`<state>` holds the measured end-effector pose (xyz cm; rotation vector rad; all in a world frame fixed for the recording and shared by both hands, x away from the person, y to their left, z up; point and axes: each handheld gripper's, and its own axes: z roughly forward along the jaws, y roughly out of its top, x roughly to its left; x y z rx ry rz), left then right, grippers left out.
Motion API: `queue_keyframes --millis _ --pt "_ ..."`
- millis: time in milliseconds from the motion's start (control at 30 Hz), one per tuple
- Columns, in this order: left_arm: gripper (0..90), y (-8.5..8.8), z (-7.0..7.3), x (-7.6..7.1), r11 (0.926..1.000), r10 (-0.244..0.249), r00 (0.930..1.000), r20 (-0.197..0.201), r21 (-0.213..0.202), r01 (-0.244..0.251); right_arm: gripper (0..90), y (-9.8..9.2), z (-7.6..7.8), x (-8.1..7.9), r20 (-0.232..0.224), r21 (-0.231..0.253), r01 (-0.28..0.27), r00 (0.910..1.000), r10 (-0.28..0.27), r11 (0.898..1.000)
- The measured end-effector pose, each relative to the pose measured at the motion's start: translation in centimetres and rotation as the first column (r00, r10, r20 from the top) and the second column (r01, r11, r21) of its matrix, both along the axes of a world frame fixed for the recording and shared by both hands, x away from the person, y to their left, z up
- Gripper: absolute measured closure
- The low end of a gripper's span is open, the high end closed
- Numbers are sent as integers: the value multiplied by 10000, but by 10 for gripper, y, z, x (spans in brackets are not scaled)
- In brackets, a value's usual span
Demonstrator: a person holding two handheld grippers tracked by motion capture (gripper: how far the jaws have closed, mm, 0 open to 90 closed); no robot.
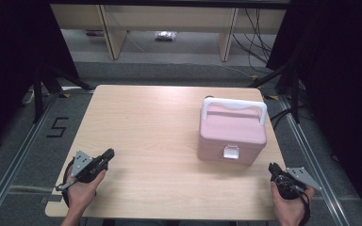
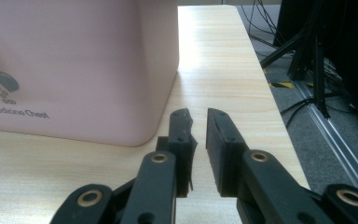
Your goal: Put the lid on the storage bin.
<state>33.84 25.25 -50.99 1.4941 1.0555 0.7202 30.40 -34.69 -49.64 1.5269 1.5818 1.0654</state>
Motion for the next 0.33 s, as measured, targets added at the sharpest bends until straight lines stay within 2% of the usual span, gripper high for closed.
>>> queue_keyframes --millis 133,167,233,267,333 --pt "775 0 -2 -5 9998 187 9997 173 42 -188 761 0 -2 1 155 77 102 9998 -104 9999" --pt "753 0 -3 -6 9998 194 9995 231 -2 -194 748 -1 -2 0 68 -117 32 10000 -31 9999" --pt "684 -2 -5 -6 9998 214 9989 422 2 -215 699 1 -4 0 166 266 312 9994 -316 9992" --pt "653 -2 -5 -7 9996 267 9986 451 54 -270 673 -2 -4 0 211 18 224 9995 -225 9997" --pt "614 -3 -6 -8 9993 374 9976 584 -45 -372 662 -2 -5 1 277 33 217 9994 -217 9998"
